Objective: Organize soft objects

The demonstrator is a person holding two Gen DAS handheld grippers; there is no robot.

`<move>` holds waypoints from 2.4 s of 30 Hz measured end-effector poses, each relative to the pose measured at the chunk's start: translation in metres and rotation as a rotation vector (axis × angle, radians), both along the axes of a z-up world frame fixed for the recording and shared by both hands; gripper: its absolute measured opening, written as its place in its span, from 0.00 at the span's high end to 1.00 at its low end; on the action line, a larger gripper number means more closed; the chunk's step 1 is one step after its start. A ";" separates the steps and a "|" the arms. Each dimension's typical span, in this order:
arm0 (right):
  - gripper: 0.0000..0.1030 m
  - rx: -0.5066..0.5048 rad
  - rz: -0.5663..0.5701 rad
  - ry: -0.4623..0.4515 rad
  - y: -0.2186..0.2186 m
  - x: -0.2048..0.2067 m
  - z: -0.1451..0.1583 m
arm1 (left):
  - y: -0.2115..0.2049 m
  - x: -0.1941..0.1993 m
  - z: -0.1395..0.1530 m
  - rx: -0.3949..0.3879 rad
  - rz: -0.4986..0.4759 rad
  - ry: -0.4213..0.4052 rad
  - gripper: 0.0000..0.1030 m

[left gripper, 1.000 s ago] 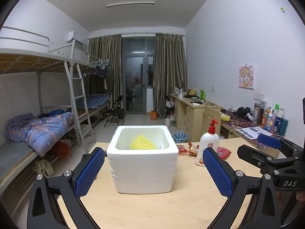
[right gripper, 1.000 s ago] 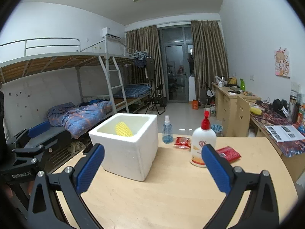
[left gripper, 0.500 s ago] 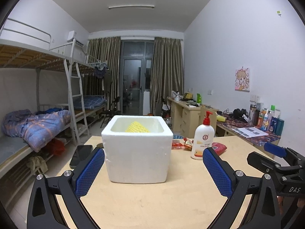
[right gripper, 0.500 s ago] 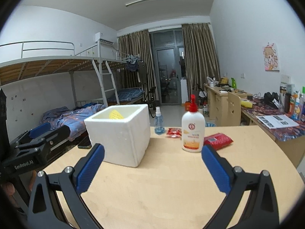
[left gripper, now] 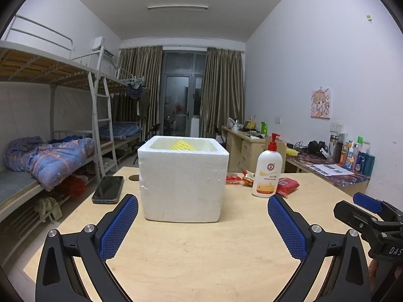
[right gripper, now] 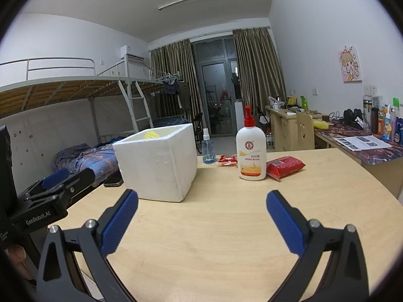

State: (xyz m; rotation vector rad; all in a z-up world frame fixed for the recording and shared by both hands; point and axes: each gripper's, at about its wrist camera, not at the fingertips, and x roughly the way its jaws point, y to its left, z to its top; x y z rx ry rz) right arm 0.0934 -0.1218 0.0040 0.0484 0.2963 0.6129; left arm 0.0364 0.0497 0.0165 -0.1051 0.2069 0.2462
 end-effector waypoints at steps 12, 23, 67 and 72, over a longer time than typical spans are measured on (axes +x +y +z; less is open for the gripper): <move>0.00 0.009 -0.005 -0.045 -0.006 -0.029 0.009 | -0.006 -0.032 0.003 0.009 0.013 -0.038 0.00; 0.00 0.039 -0.001 -0.085 -0.016 -0.060 0.004 | -0.015 -0.066 0.003 0.024 0.034 -0.053 0.00; 0.00 0.020 -0.006 -0.092 -0.010 -0.071 0.002 | -0.025 -0.076 -0.001 0.061 0.035 -0.036 0.00; 0.00 0.020 -0.002 -0.085 -0.010 -0.070 0.002 | -0.027 -0.076 0.000 0.062 0.038 -0.037 0.00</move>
